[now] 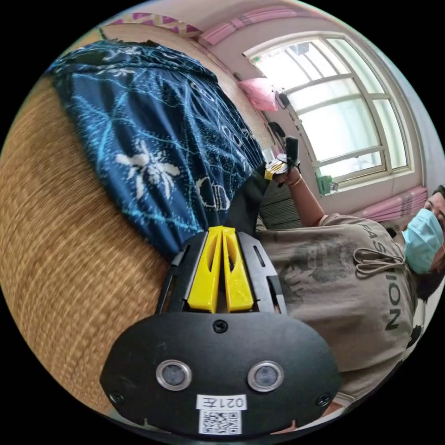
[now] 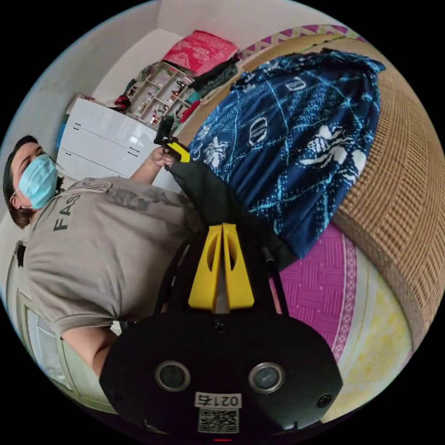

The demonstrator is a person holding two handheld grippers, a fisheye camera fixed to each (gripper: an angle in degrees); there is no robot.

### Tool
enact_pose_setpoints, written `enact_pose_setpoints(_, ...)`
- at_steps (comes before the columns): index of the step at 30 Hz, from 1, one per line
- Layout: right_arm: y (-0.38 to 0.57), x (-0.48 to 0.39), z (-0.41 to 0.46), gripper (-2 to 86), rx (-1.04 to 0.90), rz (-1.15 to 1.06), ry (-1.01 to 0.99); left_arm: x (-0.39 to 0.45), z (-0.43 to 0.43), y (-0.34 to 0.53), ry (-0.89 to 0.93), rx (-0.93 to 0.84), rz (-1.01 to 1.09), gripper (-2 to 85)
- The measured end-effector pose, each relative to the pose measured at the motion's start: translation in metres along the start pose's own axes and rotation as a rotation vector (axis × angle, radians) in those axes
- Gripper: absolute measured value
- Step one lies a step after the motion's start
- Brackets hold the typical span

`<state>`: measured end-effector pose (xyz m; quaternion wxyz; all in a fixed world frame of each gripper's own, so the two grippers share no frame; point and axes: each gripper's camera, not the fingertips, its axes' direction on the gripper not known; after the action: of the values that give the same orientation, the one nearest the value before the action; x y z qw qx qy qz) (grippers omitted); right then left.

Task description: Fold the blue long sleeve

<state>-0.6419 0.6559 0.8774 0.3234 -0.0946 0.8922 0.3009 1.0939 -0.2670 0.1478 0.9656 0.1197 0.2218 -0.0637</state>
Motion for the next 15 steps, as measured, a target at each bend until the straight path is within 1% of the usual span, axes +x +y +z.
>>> enact_pose_setpoints(1,0.004,-0.006,-0.005,-0.8,0.014,-0.004,0.033,0.000,-0.007,0.001,0.003,0.008,-0.002,-0.9)
enact_pose_setpoints(2,0.003,-0.010,-0.007,-0.8,0.015,-0.015,0.046,0.007,-0.021,0.000,-0.002,0.055,0.025,-0.9)
enact_pose_setpoints(3,-0.001,-0.021,-0.014,-0.8,0.056,-0.051,0.071,0.019,-0.033,-0.006,0.013,0.117,0.085,-0.9)
enact_pose_setpoints(4,-0.010,-0.032,-0.023,-0.8,0.136,-0.106,0.066,0.025,-0.037,-0.011,0.037,0.142,0.115,-0.9)
enact_pose_setpoints(5,-0.015,-0.038,-0.026,-0.8,0.173,-0.134,0.048,0.034,-0.037,-0.021,0.101,0.163,0.161,-0.9)
enact_pose_setpoints(6,-0.029,-0.044,-0.027,-0.8,0.225,-0.170,0.008,0.036,-0.024,-0.032,0.146,0.120,0.167,-0.9)
enact_pose_setpoints(7,-0.044,-0.046,-0.020,-0.8,0.227,-0.162,-0.001,0.033,-0.014,-0.037,0.144,0.070,0.147,-0.9)
enact_pose_setpoints(8,-0.052,-0.045,-0.012,-0.8,0.195,-0.142,0.017,0.023,0.010,-0.040,0.066,-0.058,0.088,-0.9)
enact_pose_setpoints(9,-0.064,-0.039,0.011,-0.9,0.070,-0.083,0.098,0.018,0.016,-0.032,0.027,-0.070,0.086,-0.9)
enact_pose_setpoints(10,-0.065,-0.035,0.028,-0.9,-0.015,-0.073,0.152,0.015,0.009,-0.025,0.044,-0.036,0.063,-0.9)
enact_pose_setpoints(11,-0.060,-0.034,0.022,-0.9,0.030,-0.041,0.136,0.013,-0.003,-0.015,0.057,-0.030,0.047,-0.9)
enact_pose_setpoints(12,-0.053,-0.030,0.016,-0.8,0.013,-0.015,0.087,0.015,-0.019,-0.004,0.052,-0.002,0.042,-0.9)
enact_pose_setpoints(15,-0.042,-0.037,0.000,-0.8,0.005,0.021,0.091,0.019,-0.051,0.020,0.037,0.020,0.026,-0.9)
